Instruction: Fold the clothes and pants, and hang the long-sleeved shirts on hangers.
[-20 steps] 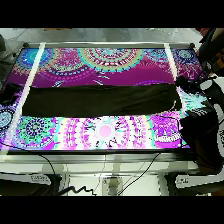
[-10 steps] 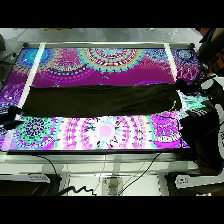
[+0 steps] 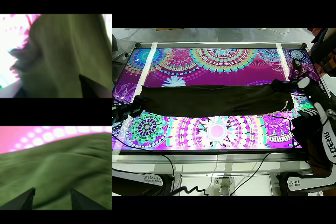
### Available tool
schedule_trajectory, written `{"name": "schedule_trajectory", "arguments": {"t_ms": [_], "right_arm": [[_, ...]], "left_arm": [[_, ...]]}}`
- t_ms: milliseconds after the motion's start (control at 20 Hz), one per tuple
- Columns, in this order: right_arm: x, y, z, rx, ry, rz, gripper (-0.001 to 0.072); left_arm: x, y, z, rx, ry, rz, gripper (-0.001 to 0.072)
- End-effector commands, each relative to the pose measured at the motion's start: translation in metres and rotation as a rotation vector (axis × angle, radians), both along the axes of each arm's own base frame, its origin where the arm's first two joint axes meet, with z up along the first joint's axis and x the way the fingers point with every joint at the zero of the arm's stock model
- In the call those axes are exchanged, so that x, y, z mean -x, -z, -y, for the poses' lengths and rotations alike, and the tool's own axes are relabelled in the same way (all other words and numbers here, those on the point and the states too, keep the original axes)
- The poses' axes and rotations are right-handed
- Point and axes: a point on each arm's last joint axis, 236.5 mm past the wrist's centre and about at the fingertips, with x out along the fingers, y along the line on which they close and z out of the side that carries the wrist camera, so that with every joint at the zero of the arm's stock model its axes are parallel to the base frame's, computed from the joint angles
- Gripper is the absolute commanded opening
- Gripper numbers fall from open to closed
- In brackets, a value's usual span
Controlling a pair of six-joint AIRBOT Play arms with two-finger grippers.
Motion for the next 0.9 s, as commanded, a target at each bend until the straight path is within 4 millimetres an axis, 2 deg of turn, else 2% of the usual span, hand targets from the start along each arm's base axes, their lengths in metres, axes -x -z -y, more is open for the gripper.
{"name": "schedule_trajectory", "arguments": {"t_ms": [0, 50, 100, 150, 300, 350, 500, 600, 700, 850], "right_arm": [[-0.015, -0.015, -0.049, 0.022, -0.079, 0.099, 0.0422], [-0.017, -0.018, -0.063, 0.023, -0.098, 0.121, 0.0408], [-0.018, -0.021, -0.074, 0.024, -0.113, 0.138, 0.0408], [-0.019, -0.024, -0.085, 0.024, -0.129, 0.156, 0.0373], [-0.024, -0.036, -0.117, 0.019, -0.165, 0.225, 0.0058], [-0.027, -0.044, -0.13, 0.012, -0.172, 0.265, 0.003], [-0.031, -0.07, -0.178, -0.047, -0.192, 0.378, 0.0029], [-0.026, -0.075, -0.215, -0.087, -0.248, 0.368, 0.0028], [-0.023, -0.082, -0.261, -0.165, -0.298, 0.348, 0.0028], [-0.011, -0.086, -0.336, -0.31, -0.357, 0.295, 0.0028]], "left_arm": [[-0.021, -0.02, -0.03, -0.095, -0.16, 0.086, 0.0197], [-0.024, -0.025, -0.031, -0.097, -0.156, 0.097, 0.0019], [-0.028, -0.031, -0.029, -0.093, -0.143, 0.108, 0.0017], [-0.033, -0.04, -0.024, -0.088, -0.112, 0.122, 0.0017], [-0.046, -0.085, 0.009, -0.2, 0.159, 0.187, 0.0016], [-0.047, -0.107, 0.023, -0.228, 0.241, 0.22, 0.0015], [-0.034, -0.164, 0.052, -0.373, 0.394, 0.254, 0.0015], [-0.02, -0.207, 0.076, -0.519, 0.491, 0.268, 0.0014], [-0.002, -0.256, 0.119, -0.585, 0.584, 0.336, 0.0014], [0.031, -0.305, 0.197, -0.587, 0.749, 0.435, 0.0014]]}}
